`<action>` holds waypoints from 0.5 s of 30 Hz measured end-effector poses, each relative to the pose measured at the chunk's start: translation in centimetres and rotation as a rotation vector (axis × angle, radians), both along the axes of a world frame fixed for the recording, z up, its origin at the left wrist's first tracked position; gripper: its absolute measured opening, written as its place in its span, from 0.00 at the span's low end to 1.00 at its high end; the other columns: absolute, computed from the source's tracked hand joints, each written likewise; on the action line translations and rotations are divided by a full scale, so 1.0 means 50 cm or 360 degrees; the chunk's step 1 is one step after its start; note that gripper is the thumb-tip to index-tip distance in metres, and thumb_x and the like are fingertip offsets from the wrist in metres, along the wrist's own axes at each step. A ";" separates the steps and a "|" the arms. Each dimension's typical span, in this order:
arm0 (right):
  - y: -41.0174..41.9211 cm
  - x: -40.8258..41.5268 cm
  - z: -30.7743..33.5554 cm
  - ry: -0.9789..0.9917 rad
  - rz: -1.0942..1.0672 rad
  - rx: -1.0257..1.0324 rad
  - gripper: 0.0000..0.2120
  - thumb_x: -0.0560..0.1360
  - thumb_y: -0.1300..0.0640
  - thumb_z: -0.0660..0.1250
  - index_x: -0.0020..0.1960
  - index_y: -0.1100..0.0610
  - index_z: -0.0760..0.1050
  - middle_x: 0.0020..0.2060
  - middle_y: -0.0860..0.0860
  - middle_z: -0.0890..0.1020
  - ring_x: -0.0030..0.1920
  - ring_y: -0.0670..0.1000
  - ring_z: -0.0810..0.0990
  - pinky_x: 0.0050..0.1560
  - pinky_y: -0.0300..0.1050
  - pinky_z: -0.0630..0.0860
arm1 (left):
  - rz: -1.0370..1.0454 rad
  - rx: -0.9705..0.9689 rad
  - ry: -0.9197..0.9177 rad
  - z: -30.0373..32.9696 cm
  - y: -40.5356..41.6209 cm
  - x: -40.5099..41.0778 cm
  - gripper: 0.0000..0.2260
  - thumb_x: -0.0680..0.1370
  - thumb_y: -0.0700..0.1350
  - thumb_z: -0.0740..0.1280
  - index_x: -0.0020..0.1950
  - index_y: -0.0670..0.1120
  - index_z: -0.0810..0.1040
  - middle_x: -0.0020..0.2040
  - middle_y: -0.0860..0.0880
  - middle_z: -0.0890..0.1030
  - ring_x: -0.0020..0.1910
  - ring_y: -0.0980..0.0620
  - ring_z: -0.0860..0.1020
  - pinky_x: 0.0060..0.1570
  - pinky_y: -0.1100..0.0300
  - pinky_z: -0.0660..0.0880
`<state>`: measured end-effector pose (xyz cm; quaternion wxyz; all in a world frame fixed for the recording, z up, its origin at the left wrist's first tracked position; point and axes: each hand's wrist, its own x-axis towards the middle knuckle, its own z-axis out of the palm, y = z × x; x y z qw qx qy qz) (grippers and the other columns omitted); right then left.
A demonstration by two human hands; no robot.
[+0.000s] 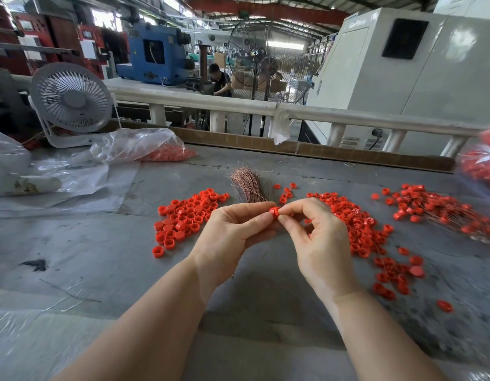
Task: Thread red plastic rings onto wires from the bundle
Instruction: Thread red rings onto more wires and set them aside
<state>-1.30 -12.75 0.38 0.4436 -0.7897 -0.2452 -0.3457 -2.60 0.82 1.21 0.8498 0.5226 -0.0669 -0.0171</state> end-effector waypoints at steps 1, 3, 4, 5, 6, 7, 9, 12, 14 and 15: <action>0.000 0.000 0.000 0.0006 0.0007 0.0010 0.03 0.71 0.61 0.67 0.40 0.55 0.78 0.36 0.41 0.77 0.40 0.39 0.76 0.41 0.27 0.68 | 0.0000 -0.0004 -0.0004 0.000 0.000 0.000 0.12 0.64 0.38 0.68 0.46 0.41 0.81 0.38 0.45 0.84 0.38 0.54 0.83 0.37 0.66 0.78; 0.000 0.000 -0.001 0.0013 0.0019 0.0025 0.03 0.71 0.61 0.67 0.41 0.55 0.78 0.36 0.41 0.78 0.40 0.39 0.76 0.41 0.27 0.68 | 0.0016 -0.0007 -0.0017 -0.001 0.001 0.001 0.11 0.64 0.38 0.68 0.46 0.41 0.81 0.38 0.45 0.84 0.38 0.54 0.83 0.37 0.66 0.78; 0.001 0.000 -0.001 0.0014 0.0024 0.0031 0.03 0.71 0.61 0.67 0.41 0.54 0.78 0.37 0.41 0.78 0.40 0.39 0.76 0.41 0.27 0.68 | 0.0030 0.0001 -0.0026 -0.002 0.001 0.002 0.11 0.64 0.38 0.69 0.46 0.41 0.82 0.39 0.45 0.84 0.38 0.53 0.83 0.38 0.66 0.79; 0.001 0.000 -0.001 0.0015 0.0029 0.0036 0.03 0.71 0.61 0.67 0.41 0.54 0.79 0.37 0.40 0.78 0.40 0.39 0.76 0.41 0.27 0.68 | 0.0047 0.0015 -0.0038 -0.003 0.002 0.003 0.11 0.64 0.38 0.69 0.46 0.41 0.82 0.39 0.45 0.84 0.38 0.53 0.83 0.39 0.65 0.79; 0.002 0.000 -0.001 0.0016 0.0034 0.0043 0.03 0.70 0.61 0.67 0.41 0.54 0.79 0.37 0.40 0.78 0.40 0.38 0.76 0.41 0.26 0.68 | 0.0063 0.0028 -0.0053 -0.003 0.003 0.003 0.11 0.63 0.39 0.69 0.45 0.41 0.82 0.39 0.45 0.84 0.38 0.53 0.83 0.39 0.65 0.79; 0.002 0.000 0.000 0.0015 0.0039 0.0051 0.03 0.70 0.61 0.67 0.41 0.55 0.79 0.37 0.40 0.78 0.40 0.38 0.76 0.41 0.26 0.68 | 0.0079 0.0041 -0.0071 -0.004 0.003 0.003 0.11 0.63 0.39 0.70 0.45 0.42 0.82 0.39 0.45 0.84 0.37 0.53 0.83 0.39 0.65 0.79; 0.002 0.000 0.000 0.0011 0.0050 0.0068 0.03 0.70 0.62 0.67 0.41 0.55 0.79 0.37 0.40 0.78 0.40 0.37 0.76 0.41 0.26 0.68 | 0.0118 0.0074 -0.0113 -0.004 0.003 0.004 0.11 0.63 0.39 0.70 0.44 0.42 0.82 0.38 0.45 0.84 0.37 0.53 0.83 0.38 0.65 0.79; 0.002 -0.001 0.000 0.0027 0.0064 0.0099 0.03 0.70 0.61 0.67 0.42 0.56 0.79 0.37 0.40 0.79 0.40 0.38 0.77 0.41 0.26 0.68 | 0.0174 0.0133 -0.0176 -0.004 0.002 0.004 0.10 0.63 0.39 0.70 0.44 0.43 0.82 0.38 0.45 0.84 0.36 0.54 0.83 0.38 0.65 0.79; 0.002 -0.002 0.000 0.0036 0.0072 0.0109 0.03 0.70 0.61 0.67 0.42 0.56 0.79 0.37 0.41 0.79 0.40 0.38 0.77 0.41 0.25 0.68 | 0.0198 0.0167 -0.0206 -0.004 0.002 0.003 0.10 0.63 0.40 0.70 0.44 0.43 0.82 0.37 0.46 0.85 0.36 0.54 0.83 0.37 0.66 0.79; 0.002 -0.002 0.001 0.0041 0.0075 0.0116 0.03 0.70 0.61 0.68 0.42 0.56 0.79 0.37 0.41 0.79 0.40 0.39 0.77 0.41 0.26 0.68 | 0.0207 0.0183 -0.0217 -0.004 0.002 0.003 0.10 0.64 0.39 0.70 0.44 0.43 0.82 0.37 0.46 0.85 0.36 0.54 0.83 0.37 0.66 0.78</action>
